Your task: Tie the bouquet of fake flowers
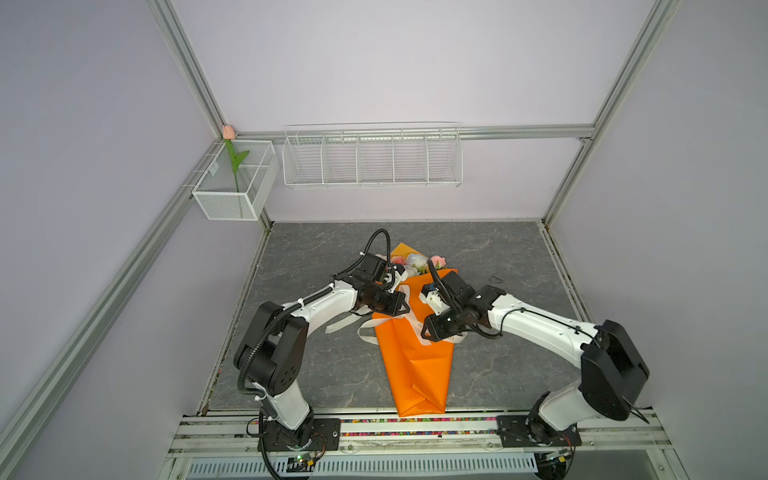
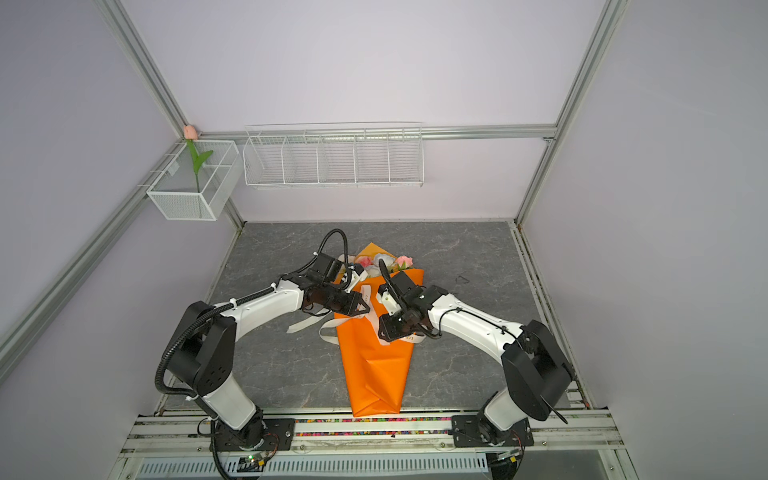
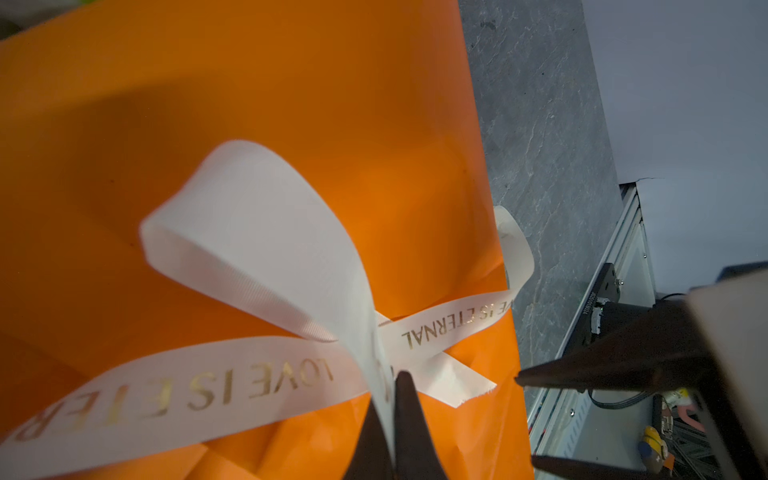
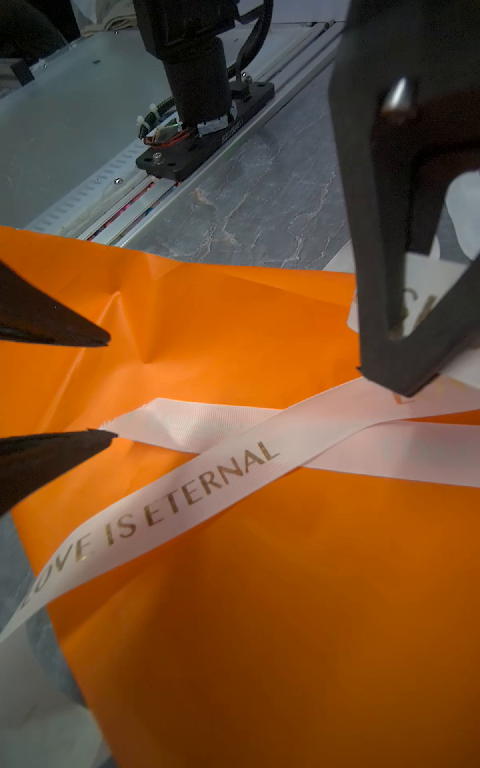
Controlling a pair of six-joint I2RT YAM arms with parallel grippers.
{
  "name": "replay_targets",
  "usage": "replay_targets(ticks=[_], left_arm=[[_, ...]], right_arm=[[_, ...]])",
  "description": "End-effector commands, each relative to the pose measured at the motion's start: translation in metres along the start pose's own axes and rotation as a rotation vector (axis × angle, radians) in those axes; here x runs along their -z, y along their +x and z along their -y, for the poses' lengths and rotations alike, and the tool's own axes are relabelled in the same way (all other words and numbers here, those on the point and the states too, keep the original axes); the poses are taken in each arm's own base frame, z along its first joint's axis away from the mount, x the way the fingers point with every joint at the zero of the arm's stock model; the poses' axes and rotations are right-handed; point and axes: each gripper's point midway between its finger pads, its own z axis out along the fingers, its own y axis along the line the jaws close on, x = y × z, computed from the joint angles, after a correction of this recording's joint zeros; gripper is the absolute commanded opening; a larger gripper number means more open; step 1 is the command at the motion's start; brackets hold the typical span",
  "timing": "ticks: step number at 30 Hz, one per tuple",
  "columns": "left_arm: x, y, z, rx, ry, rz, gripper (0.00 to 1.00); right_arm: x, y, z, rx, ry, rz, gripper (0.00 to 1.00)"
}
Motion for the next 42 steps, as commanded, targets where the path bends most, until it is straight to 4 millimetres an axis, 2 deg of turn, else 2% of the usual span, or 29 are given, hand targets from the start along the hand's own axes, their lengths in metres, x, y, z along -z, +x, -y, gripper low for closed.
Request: replay_targets(ticks=[1,3,7,14,16,18,22,25,29,38,40,42], left_arm=[[0.001,-0.005,0.003,-0.012,-0.002,-0.002,0.0],[0.001,-0.003,0.002,-0.012,-0.005,-0.007,0.0],[0.0,0.0,0.002,-0.01,0.0,-0.011,0.0],[0.001,-0.001,0.003,-0.013,0.001,-0.011,0.0],[0.001,-0.001,0.003,-0.013,0.002,-0.011,0.0],[0.0,0.0,0.002,-0.012,0.001,-0.013,0.0],[0.0,0.0,0.002,-0.01,0.0,-0.013,0.0],[0.001,0.0,0.001,-0.01,-0.003,-0.011,0.0],[0.002,0.0,0.001,-0.01,-0.01,-0.007,0.0],[0.005,-0.002,0.003,-0.009,-0.009,0.005,0.0],[0.003,0.0,0.003,-0.004,-0.002,-0.003,0.0],[0.002,0.0,0.002,-0.001,-0.002,-0.005,0.0]], right_arm=[[-0.017,0.013,0.014,-0.148,0.088,-0.045,0.4],[-0.021,0.015,0.018,-0.175,0.121,-0.048,0.41],[-0.035,0.014,0.011,-0.156,0.126,-0.057,0.41],[-0.047,0.013,0.028,-0.137,0.292,-0.081,0.4],[-0.048,0.013,0.03,-0.13,0.322,-0.078,0.36],[-0.047,0.011,0.034,-0.114,0.371,-0.068,0.26],[-0.046,0.009,0.032,-0.082,0.403,-0.064,0.13],[-0.04,0.007,0.025,-0.051,0.402,-0.048,0.07],[-0.028,0.012,0.014,-0.023,0.378,-0.041,0.07],[0.01,0.05,0.016,-0.052,0.368,-0.034,0.07],[0.011,0.058,0.015,-0.05,0.35,-0.047,0.06],[0.006,0.057,0.015,-0.058,0.34,-0.042,0.12]])
